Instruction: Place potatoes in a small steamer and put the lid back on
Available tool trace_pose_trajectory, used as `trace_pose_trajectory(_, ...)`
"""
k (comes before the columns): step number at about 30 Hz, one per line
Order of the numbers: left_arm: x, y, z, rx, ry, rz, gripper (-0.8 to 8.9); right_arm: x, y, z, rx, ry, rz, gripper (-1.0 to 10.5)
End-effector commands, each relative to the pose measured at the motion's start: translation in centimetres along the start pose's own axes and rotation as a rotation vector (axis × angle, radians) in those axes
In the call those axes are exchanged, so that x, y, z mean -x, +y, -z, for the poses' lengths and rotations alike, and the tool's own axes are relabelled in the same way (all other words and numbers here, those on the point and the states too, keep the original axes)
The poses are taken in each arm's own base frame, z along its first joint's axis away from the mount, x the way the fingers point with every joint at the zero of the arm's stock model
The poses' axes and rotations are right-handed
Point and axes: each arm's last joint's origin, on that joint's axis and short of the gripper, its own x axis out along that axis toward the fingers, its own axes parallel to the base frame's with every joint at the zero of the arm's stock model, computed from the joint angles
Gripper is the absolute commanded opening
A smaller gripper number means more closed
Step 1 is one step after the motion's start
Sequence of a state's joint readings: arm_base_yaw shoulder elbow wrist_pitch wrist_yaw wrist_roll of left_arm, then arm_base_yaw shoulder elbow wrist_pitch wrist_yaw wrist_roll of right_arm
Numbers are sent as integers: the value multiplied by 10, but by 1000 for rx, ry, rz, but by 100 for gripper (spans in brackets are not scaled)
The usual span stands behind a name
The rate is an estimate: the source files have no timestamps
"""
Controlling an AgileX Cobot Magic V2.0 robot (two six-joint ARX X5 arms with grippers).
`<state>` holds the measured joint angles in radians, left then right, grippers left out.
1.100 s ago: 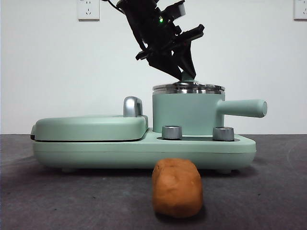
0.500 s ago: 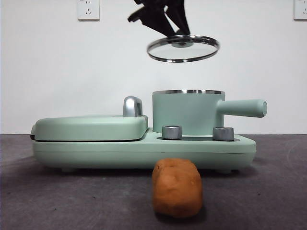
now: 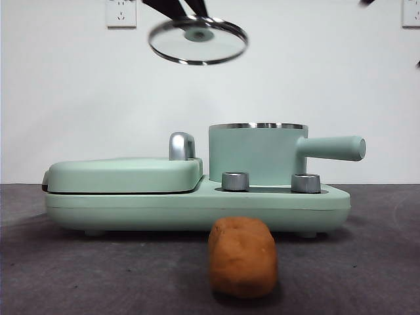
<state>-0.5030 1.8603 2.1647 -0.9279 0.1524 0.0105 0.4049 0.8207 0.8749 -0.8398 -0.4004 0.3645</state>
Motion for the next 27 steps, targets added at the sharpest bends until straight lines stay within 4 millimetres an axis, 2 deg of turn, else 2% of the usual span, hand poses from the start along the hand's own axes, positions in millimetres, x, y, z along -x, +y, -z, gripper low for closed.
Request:
trace_pose_trajectory(1,27,4,-12,-6,-86,-19,15,-15,11,-5,-27,38,10,443)
trace_pose_trajectory(9,60,25,-13,29,-120,-83,15,-86,34,4,14,277,38,443)
trace_pose_trajectory(14,64,36,-10,49,-110,-109,15,-126,42,8,50,389,121,443)
trace_pose_trajectory(19,65,39,-9,55,-100,-116,15,-157,52,1,86,450,168,443)
trace_pose_trajectory(27,65,39,-9,55,-103,-117,15,-197,57,-4,130,571,279,443)
